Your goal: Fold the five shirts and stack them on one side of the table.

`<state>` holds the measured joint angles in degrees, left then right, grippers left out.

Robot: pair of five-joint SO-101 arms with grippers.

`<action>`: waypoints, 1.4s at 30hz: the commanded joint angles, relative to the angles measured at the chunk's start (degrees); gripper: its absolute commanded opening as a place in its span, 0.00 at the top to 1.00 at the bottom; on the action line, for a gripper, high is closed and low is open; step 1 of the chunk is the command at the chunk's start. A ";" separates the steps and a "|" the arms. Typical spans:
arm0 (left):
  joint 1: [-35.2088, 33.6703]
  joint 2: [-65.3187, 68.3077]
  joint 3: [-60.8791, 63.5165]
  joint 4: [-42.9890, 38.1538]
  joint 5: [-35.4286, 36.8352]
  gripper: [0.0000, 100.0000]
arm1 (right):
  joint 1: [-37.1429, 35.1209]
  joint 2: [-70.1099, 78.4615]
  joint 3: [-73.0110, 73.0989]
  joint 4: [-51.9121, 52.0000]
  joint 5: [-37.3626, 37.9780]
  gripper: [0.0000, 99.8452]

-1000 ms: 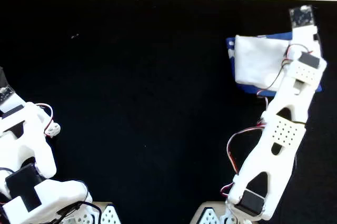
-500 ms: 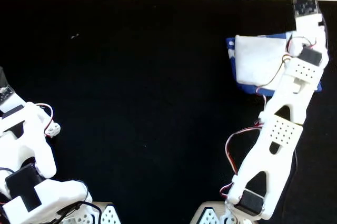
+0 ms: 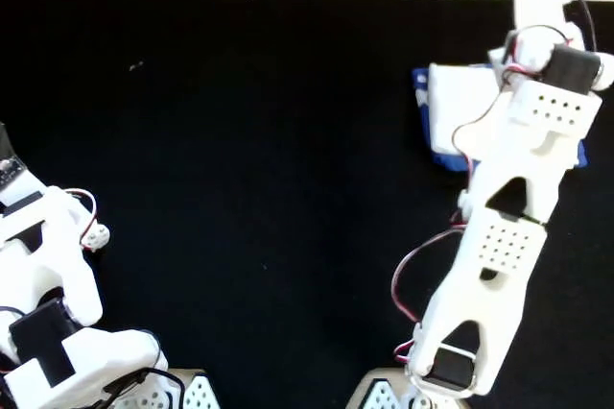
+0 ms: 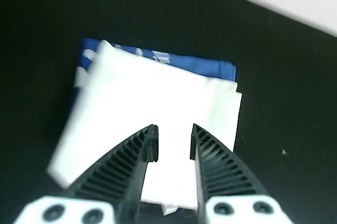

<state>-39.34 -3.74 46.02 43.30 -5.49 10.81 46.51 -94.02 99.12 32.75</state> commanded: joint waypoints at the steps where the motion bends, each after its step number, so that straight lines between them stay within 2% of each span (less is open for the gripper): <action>1: 1.27 0.31 -0.04 -2.73 0.26 0.99 | -2.33 -9.80 -6.73 2.15 -7.82 0.89; 6: 1.27 0.31 -0.04 -2.73 0.26 0.99 | -3.21 -19.21 -3.12 2.33 -14.95 0.89; 10: 1.27 0.31 -0.04 -2.73 0.26 0.99 | -5.05 -33.71 10.33 2.24 -15.74 0.89; 16: 1.27 0.31 -0.04 -2.73 0.26 0.99 | -10.51 -56.31 44.00 2.07 -22.77 0.89; 20: 1.27 0.22 0.04 -2.73 0.26 0.99 | -14.29 -64.40 70.29 -1.10 -24.00 0.89; 27: 1.27 0.13 0.04 -2.73 0.26 0.99 | -21.23 -79.96 111.52 -18.77 -23.82 0.89; 33: 1.27 0.13 0.13 -2.73 0.26 0.99 | -22.55 -93.76 148.18 -41.45 -23.82 0.89; 36: 1.27 0.13 0.13 -2.73 0.26 0.99 | -22.55 -95.60 159.34 -49.27 -23.82 0.89; 42: 1.27 0.13 0.13 -2.73 0.26 0.99 | -22.29 -93.32 171.56 -60.09 -24.09 0.89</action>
<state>-39.34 -3.74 46.02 43.30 -5.49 -11.16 -47.12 73.19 44.44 8.92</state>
